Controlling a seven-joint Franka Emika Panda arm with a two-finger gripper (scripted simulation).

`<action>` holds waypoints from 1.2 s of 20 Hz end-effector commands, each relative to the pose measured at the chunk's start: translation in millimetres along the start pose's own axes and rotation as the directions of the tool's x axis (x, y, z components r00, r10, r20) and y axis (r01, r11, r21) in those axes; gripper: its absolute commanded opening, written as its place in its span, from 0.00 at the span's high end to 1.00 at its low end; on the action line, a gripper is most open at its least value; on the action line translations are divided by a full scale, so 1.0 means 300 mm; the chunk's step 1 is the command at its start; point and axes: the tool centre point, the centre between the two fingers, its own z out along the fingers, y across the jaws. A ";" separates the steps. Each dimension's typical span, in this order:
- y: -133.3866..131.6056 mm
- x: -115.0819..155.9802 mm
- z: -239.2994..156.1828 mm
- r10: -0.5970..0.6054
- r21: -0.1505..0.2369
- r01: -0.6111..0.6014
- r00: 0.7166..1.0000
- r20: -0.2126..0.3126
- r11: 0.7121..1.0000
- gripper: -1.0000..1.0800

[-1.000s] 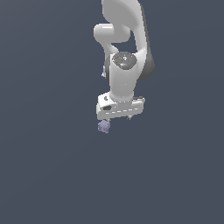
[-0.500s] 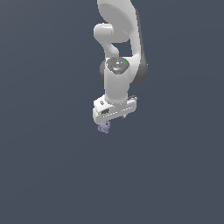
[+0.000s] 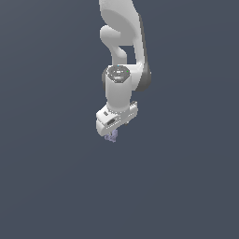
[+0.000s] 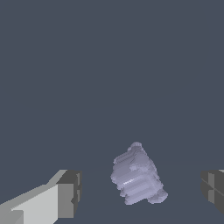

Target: Pick up the object and move it to a goal position.

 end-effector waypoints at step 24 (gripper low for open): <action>0.043 -0.138 0.120 -0.474 0.009 0.474 0.881 -0.005 0.881 0.04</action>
